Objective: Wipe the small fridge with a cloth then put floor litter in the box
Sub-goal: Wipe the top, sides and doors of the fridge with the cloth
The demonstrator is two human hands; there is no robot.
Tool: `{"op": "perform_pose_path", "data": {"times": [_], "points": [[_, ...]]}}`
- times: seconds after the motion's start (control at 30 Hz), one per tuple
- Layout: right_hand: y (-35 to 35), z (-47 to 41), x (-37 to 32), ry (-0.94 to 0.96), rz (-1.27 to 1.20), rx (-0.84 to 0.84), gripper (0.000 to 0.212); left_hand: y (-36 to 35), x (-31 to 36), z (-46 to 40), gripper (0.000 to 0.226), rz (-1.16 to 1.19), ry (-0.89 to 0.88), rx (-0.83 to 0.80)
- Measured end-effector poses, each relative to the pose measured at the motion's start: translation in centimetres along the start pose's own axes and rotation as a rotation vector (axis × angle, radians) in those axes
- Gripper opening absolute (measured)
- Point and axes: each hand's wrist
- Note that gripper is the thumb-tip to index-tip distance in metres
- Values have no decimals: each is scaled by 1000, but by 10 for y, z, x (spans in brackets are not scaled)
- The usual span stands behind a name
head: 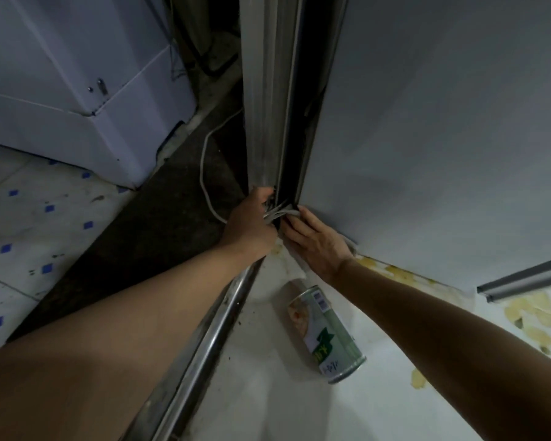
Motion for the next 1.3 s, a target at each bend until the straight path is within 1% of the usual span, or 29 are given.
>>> {"op": "perform_pose_path", "data": {"times": [0.23,0.43,0.57,0.77,0.9,1.03,1.17,1.3], "points": [[-11,12,-2,30,79,69,60,5,9,7,60,-9,-14,-1],[-2,13,-1,101,133,135,57,10,20,10,66,-20,-22,-18],[-6,27,0,111,126,81,58,10,25,10,66,-48,-42,-9],[-5,34,-3,87,48,84,56,0,35,11,84,10,-31,-89],[-14,57,5,48,-35,17,57,-9,44,12,81,81,-61,-109],[-24,80,13,-16,-85,-33,57,-16,55,17,81,211,-56,-97],[-32,104,19,-42,-134,-60,56,-20,60,16,83,173,-21,-83],[-60,147,26,-104,-178,-121,53,-23,62,17,85,141,3,-76]]}}
Point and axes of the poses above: each hand's wrist, its own z-axis away from the middle knuckle, its own y-axis out of the back of the hand, x = y × z, and after that the axes turned 14 degrees about -z, right-handed
